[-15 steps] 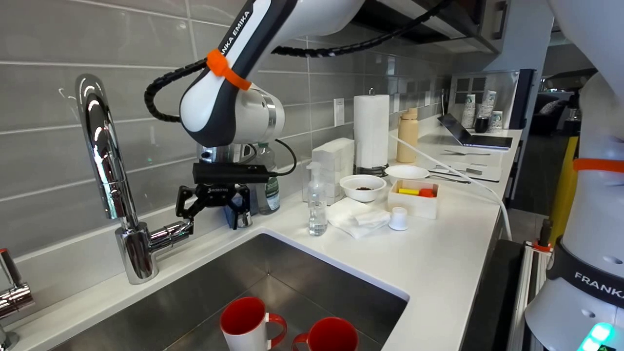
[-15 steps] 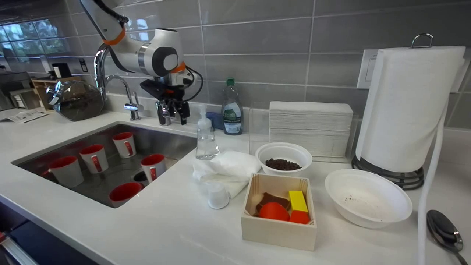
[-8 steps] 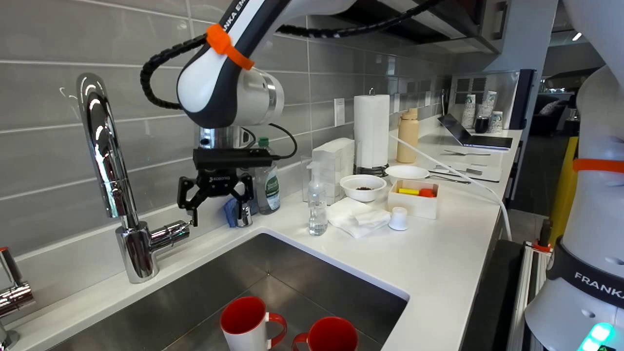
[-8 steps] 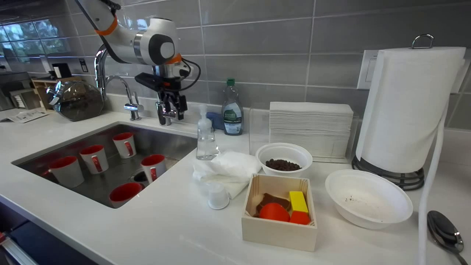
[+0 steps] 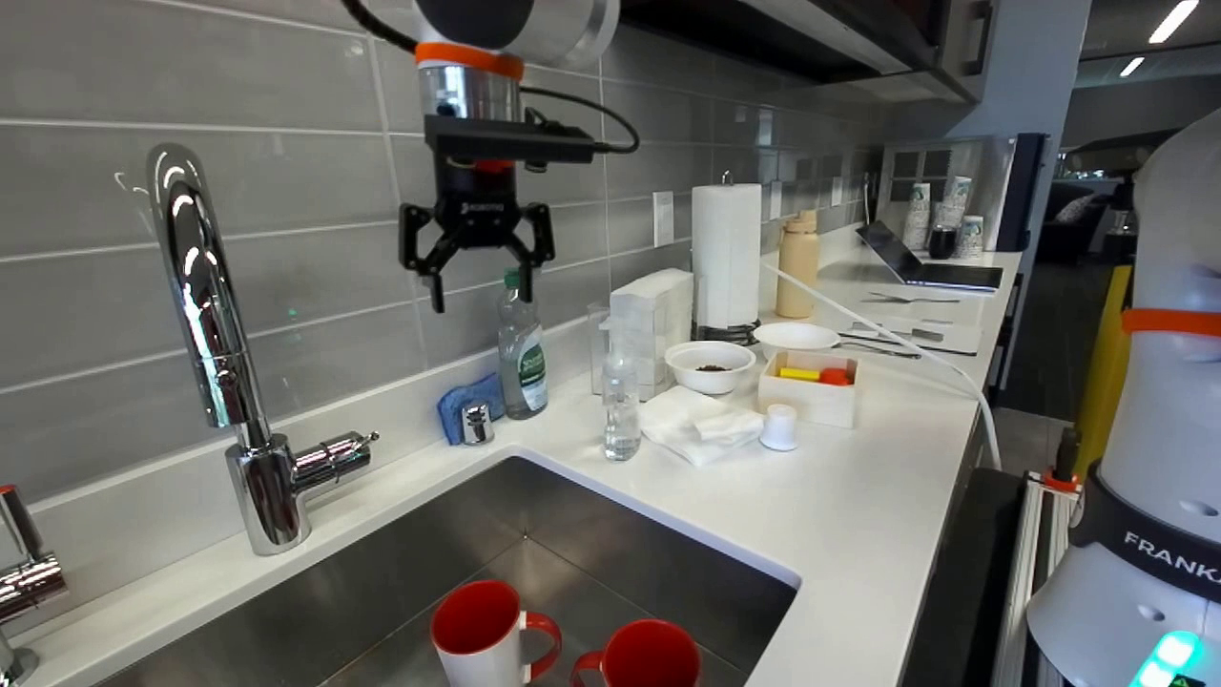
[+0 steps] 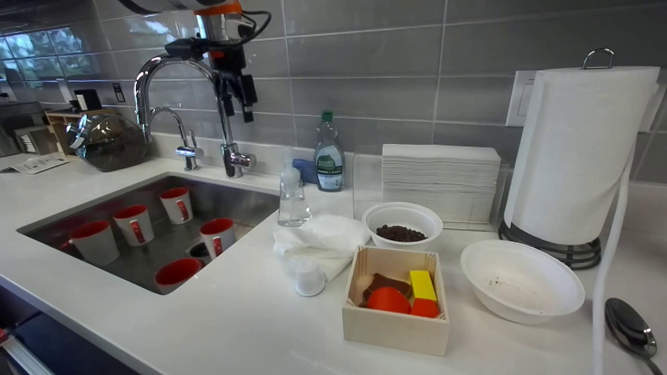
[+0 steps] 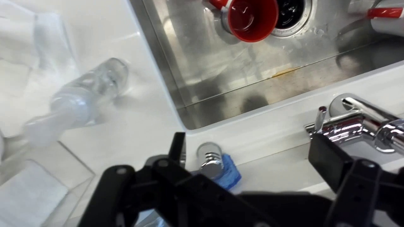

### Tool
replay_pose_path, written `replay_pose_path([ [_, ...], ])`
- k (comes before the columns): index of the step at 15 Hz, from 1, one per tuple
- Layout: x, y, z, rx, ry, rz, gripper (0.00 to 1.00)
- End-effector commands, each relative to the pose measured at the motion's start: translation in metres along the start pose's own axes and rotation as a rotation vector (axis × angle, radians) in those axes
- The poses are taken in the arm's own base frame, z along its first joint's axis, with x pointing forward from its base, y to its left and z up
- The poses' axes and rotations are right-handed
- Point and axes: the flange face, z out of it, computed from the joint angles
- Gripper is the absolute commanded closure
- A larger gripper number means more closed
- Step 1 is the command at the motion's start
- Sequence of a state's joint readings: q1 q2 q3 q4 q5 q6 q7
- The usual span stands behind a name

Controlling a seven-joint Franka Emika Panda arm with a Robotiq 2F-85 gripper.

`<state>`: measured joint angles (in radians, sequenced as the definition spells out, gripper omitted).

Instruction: Open and close the water to the faucet then pick up the small white cup and put it into the wooden box

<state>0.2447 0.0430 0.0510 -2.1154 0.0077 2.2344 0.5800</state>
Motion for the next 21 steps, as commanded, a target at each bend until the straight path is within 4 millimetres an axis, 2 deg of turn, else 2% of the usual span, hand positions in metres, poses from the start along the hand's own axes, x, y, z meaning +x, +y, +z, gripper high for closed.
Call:
replay_pose_path([
  [1, -0.02, 0.075, -0.037, -0.062, 0.07, 0.159, 0.0],
  [3, -0.025, 0.117, -0.043, -0.098, 0.099, 0.259, 0.0],
  [5, -0.033, 0.16, -0.041, -0.136, 0.076, 0.347, 0.0],
  [8, -0.05, 0.219, -0.014, -0.201, 0.003, 0.46, 0.0],
  [11, -0.067, 0.263, 0.017, -0.232, -0.042, 0.552, 0.0],
  [12, -0.073, 0.276, 0.033, -0.238, -0.075, 0.573, 0.0],
  [16, -0.099, 0.295, 0.077, -0.243, -0.111, 0.621, 0.0],
  [19, -0.11, 0.301, 0.1, -0.224, -0.055, 0.622, 0.0],
  [20, -0.092, 0.301, 0.102, -0.213, -0.024, 0.617, 0.0],
  [21, -0.092, 0.304, 0.106, -0.201, 0.005, 0.621, 0.0],
])
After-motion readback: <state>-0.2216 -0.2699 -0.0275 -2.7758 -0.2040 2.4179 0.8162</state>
